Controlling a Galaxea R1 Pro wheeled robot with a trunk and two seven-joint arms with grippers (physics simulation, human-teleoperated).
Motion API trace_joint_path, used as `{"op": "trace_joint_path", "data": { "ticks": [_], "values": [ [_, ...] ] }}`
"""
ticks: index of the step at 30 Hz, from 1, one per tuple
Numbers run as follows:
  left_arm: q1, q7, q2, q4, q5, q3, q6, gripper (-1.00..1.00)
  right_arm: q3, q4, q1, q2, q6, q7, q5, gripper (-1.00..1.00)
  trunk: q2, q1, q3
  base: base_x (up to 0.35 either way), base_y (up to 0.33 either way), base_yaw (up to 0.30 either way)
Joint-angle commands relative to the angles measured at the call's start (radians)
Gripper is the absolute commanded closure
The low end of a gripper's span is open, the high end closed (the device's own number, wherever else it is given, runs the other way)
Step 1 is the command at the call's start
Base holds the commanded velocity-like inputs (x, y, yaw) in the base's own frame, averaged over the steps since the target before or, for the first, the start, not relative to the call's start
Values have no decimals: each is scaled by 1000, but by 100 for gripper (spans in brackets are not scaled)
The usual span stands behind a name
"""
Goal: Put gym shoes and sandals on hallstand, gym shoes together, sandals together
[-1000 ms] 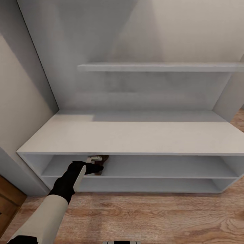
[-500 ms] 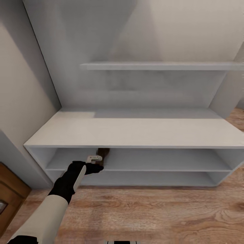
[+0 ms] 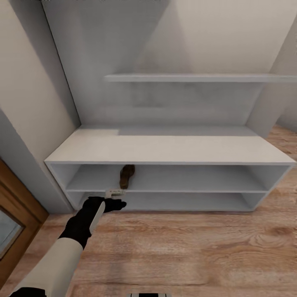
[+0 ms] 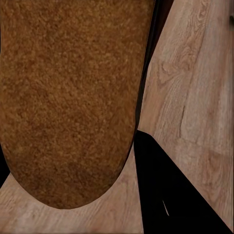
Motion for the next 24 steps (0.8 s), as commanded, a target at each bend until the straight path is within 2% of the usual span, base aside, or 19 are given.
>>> {"op": "trace_joint_path", "data": {
  "ticks": [1, 4, 5, 8, 9, 10, 11, 13, 17, 24],
  "values": [
    [2, 4, 0, -1, 10, -1, -8, -100, -3, -1, -2, 0, 5, 4, 7, 100, 0, -1, -1, -338, 0, 0],
    [7, 4, 1, 0, 11, -1, -96, -100, -4, -2, -2, 0, 5, 3, 7, 100, 0, -1, -1, -324, 0, 0],
    [9, 4, 4, 8, 12, 1, -172, -100, -5, -3, -1, 1, 5, 2, 7, 100, 0, -1, -1, -104, 0, 0],
    [11, 4, 8, 47, 13, 2, -227, -100, -5, -5, -1, 1, 5, 2, 7, 100, 0, -1, -1, -45, 0, 0],
    [12, 4, 29, 191, 13, 2, -379, -100, -7, -4, -2, 3, 4, 1, 5, 100, 0, -1, -1, -4, 0, 0],
    [12, 4, 32, 214, 13, 2, -406, -100, -7, -4, -2, 3, 3, 1, 4, 100, 0, -1, -1, -3, 0, 0],
    [12, 4, 42, 303, 13, 2, -526, -100, -8, -4, -1, 3, 2, 1, 1, 100, 0, -1, -1, -1, 0, 0],
    [12, 6, 51, 367, 13, 2, -661, -100, -8, -4, -2, 7, 2, 2, 0, 100, 0, -1, -1, 0, 0, 0],
    [12, 6, 57, 392, 13, 2, -702, -100, -8, -4, -2, 10, 2, 3, -1, 100, 0, -1, -1, 0, 0, 0],
    [12, 5, 58, 403, 14, 0, -715, -100, -8, -6, -1, 11, 3, 7, -1, 100, 0, -1, -1, -108, 0, 0]
  ]
}}
